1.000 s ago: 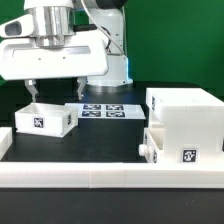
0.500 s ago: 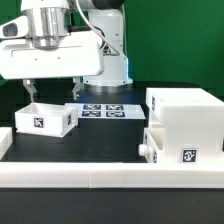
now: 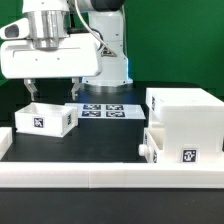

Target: Assemble drawer

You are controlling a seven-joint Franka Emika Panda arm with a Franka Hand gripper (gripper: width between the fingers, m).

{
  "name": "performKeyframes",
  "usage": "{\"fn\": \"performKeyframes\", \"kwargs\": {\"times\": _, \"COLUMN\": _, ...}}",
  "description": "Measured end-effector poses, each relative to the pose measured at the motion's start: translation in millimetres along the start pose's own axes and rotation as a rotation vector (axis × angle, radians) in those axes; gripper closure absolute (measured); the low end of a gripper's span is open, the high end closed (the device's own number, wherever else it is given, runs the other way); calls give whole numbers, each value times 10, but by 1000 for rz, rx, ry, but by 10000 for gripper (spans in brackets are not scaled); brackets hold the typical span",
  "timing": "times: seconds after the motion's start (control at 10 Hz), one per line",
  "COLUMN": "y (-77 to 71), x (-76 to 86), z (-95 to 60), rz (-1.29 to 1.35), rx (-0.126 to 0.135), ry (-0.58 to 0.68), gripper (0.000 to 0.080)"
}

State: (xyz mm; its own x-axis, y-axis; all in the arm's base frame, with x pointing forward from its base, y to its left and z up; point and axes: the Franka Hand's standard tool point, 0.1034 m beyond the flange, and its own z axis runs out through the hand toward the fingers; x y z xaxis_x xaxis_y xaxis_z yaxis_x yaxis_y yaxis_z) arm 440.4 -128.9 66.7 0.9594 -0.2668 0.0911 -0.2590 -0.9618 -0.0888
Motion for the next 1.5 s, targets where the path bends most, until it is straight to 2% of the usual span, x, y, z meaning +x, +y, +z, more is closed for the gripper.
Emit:
{"fn": "performKeyframes", "kwargs": {"times": 0.2, "y": 16, "x": -56, "z": 25, "rz": 32, "rx": 5, "ry": -7, "gripper": 150}}
{"fn": "performKeyframes", "kwargs": {"times": 0.5, "y": 57, "x": -259, "z": 125, "rz": 62, "rx": -5, "ry": -8, "gripper": 150}}
{"fn": "performKeyframes", "kwargs": {"times": 0.7, "y": -16, "x": -278, "z": 183, "rz": 52, "rx": -5, "ry": -11, "gripper": 150}}
{"fn": "performKeyframes", "kwargs": {"times": 0.9, "y": -98, "x": -324, "z": 316, "rz": 33, "rx": -8, "ry": -17, "gripper": 150}}
{"fn": "performKeyframes", "kwargs": {"times": 1.2, "y": -84, "x": -405, "z": 489, "rz": 15, "rx": -28, "ry": 3, "gripper": 150}}
{"fn": "performKeyframes", "kwargs": {"times": 1.5, "y": -110, "x": -470, "z": 583, "rz": 7, "rx": -33, "ry": 0, "gripper": 150}}
